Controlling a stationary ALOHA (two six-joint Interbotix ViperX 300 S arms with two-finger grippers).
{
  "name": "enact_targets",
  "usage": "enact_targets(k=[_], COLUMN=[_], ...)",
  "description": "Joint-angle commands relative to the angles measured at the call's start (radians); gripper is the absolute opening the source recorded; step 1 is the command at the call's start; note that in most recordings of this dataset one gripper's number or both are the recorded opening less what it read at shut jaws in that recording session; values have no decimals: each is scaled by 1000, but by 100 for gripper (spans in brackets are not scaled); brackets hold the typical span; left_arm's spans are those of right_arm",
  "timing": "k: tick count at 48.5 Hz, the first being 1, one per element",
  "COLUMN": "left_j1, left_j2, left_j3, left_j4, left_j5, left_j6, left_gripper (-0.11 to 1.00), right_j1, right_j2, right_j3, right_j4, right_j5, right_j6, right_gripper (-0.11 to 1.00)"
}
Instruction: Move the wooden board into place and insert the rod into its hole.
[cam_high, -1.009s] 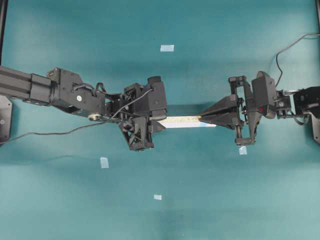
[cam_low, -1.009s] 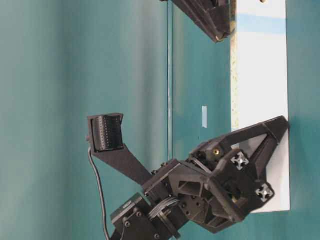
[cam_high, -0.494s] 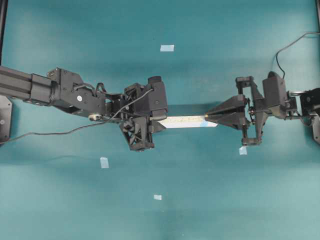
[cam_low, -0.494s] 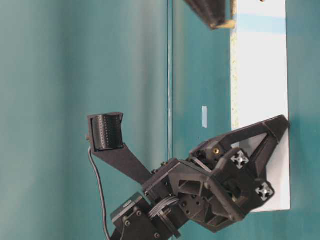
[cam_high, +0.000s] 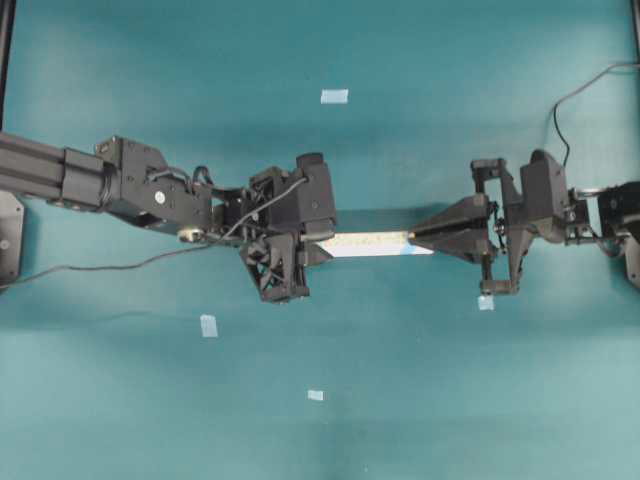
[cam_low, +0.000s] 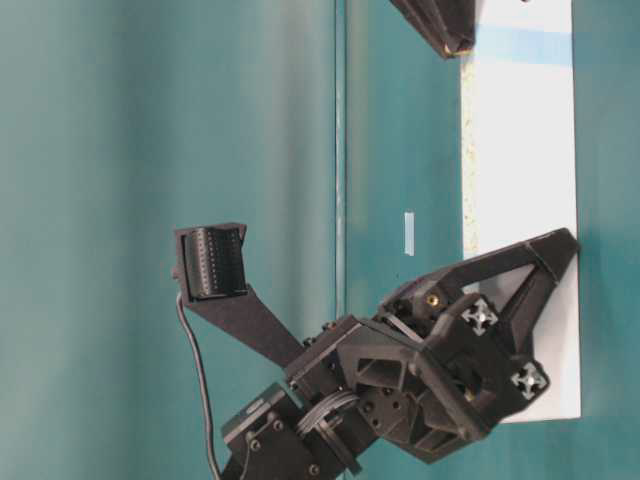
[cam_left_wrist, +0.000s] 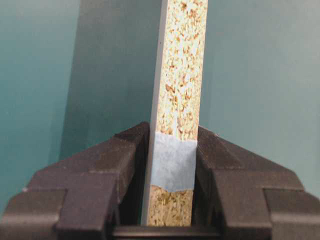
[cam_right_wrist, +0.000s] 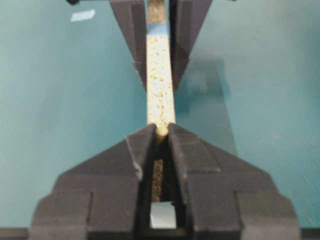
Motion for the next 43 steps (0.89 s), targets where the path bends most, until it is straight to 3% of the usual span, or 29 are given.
enact_targets(k=[1,14,41,43], left_j1=[-8,-8,-9,-8], left_j2=[-5,-6,-8,-8], left_j3=[-9,-11,-11,-11], left_j4=[-3,-2,-3,-3], left_j5=[-3,-3,-3,-5], left_j6=[-17,-20,-20,-20], left_gripper=[24,24,24,24], right_j1=[17,21,21,21], right_j2=[2,-26,-158,-167], right_j3=[-8,-21,-35,-37], right_j4=[-3,-3,-9,-8], right_j5=[67,212,347,357], right_j6=[2,8,12,12], right_gripper=[9,9,10,14])
